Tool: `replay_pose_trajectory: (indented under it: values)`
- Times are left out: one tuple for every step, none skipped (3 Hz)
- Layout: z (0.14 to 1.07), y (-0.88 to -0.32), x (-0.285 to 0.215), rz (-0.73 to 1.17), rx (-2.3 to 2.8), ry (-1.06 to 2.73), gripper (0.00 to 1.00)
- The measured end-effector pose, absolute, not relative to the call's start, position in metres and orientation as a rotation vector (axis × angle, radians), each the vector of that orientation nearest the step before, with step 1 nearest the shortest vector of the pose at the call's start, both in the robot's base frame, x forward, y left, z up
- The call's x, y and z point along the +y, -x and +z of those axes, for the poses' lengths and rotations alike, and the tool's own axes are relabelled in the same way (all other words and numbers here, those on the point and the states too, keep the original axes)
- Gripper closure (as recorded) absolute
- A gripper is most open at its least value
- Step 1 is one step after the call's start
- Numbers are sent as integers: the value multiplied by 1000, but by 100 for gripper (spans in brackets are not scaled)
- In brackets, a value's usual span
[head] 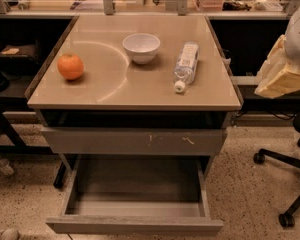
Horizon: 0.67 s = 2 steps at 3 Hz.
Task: Close middle drawer
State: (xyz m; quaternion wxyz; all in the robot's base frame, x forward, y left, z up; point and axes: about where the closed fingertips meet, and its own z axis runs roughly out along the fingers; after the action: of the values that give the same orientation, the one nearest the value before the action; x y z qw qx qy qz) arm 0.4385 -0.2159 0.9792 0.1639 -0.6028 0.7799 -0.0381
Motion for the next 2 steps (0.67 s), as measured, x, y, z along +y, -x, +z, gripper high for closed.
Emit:
replay_pose_trajectory:
  values:
    - [979, -438, -216, -109, 2223, 1718, 88]
    - [982, -439, -219, -141, 2226, 1709, 100]
